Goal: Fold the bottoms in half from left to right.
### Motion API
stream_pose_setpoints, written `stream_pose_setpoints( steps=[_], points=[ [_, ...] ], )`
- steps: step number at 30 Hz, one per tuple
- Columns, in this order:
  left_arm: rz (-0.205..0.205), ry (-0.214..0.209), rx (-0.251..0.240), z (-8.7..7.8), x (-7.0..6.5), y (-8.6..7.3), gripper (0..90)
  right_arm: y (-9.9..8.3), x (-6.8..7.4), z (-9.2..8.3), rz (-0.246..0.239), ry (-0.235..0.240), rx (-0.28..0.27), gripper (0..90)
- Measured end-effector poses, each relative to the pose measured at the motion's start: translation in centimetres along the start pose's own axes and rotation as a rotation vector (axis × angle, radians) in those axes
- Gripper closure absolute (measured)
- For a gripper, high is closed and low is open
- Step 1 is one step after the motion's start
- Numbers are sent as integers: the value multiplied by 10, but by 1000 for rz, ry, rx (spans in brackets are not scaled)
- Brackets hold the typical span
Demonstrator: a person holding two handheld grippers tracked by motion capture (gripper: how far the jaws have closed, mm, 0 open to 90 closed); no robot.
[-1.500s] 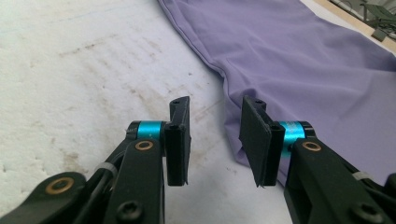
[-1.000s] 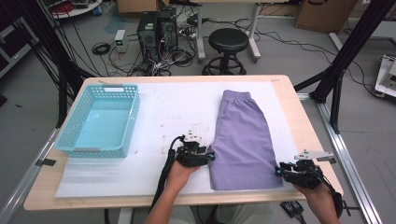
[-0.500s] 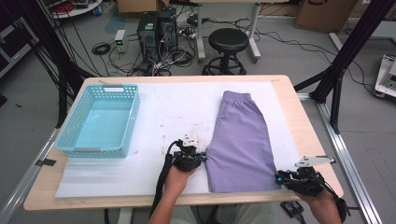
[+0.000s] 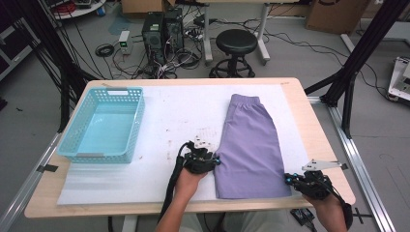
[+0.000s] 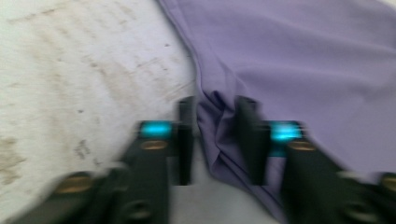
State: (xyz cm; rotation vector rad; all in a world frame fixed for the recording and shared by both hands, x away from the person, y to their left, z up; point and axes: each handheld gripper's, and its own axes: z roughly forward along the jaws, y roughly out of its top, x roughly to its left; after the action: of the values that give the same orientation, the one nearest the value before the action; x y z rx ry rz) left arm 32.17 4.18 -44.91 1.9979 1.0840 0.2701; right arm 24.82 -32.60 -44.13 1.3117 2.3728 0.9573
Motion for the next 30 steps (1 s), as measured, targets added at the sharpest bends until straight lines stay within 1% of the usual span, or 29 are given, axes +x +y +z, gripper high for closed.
stream_pose_setpoints(
  steps=[1, 2, 3, 5, 6, 7, 8, 9, 10, 11, 12, 13, 14, 15, 16, 17, 18, 20, 22, 23, 24, 25, 28, 29, 30],
  points=[
    [-5, 3, 1, 0, 1, 0, 819, 0, 0, 0, -4, 1, 1, 900],
    [-9, 4, -1, 0, 1, -1, 875, 0, -1, -1, -6, 7, 8, 900],
    [-10, 8, 3, -1, 2, -1, 878, 0, -2, -1, -9, 10, 10, 900],
    [-14, 10, 3, -2, 2, -1, 879, 1, -1, -3, 12, 23, 29, 900],
    [-16, 13, 7, -4, 2, -2, 878, 1, -1, -3, 19, 42, 34, 891],
    [-15, 13, 3, -5, 2, -2, 875, 1, -1, -4, 15, 49, 33, 842],
    [-11, 15, -2, -6, 3, -3, 839, 1, 0, -5, 9, 49, 25, 751],
    [-15, 10, -13, -7, 3, -3, 723, 3, -1, -7, 17, 39, 10, 726],
    [-14, 12, -29, -10, 4, -3, 642, 5, -2, -10, 24, 34, -11, 700],
    [-9, 17, -47, -12, 5, -3, 635, 8, -3, -13, 34, 22, -40, 623],
    [-8, 14, -67, -16, 6, -2, 633, 11, -4, -15, 47, 0, -76, 571],
    [-3, 8, -88, -18, 7, -2, 624, 14, -5, -17, 59, -8, -105, 537],
    [6, 1, -105, -22, 9, -2, 621, 18, -6, -18, 61, -8, -136, 492],
    [14, -4, -112, -23, 10, -2, 595, 24, -6, -17, 55, -13, -162, 436],
    [19, -10, -128, -25, 12, -2, 583, 29, -6, -15, 53, -19, -172, 407],
    [26, -19, -145, -27, 14, -1, 576, 35, -5, -11, 52, -26, -183, 375],
    [33, -22, -158, -30, 16, -1, 554, 41, -5, -5, 40, -29, -188, 365],
    [37, -32, -183, -34, 21, 0, 523, 57, -5, 10, 17, -40, -181, 326],
    [41, -37, -198, -38, 26, 1, 514, 76, -9, 27, 21, -30, -170, 302],
    [37, -40, -205, -40, 28, 1, 512, 85, -12, 36, 18, -23, -168, 300],
    [38, -45, -209, -42, 30, 1, 512, 97, -16, 47, 13, -30, -171, 296],
    [43, -46, -213, -43, 32, 0, 512, 107, -20, 59, 8, -38, -159, 285],
    [46, -50, -221, -47, 36, -1, 498, 127, -30, 80, 17, -65, -123, 278],
    [43, -66, -226, -48, 38, -1, 483, 134, -34, 87, 14, -71, -118, 278],
    [44, -76, -233, -49, 39, -1, 489, 143, -39, 94, 14, -74, -113, 278]
  ],
)
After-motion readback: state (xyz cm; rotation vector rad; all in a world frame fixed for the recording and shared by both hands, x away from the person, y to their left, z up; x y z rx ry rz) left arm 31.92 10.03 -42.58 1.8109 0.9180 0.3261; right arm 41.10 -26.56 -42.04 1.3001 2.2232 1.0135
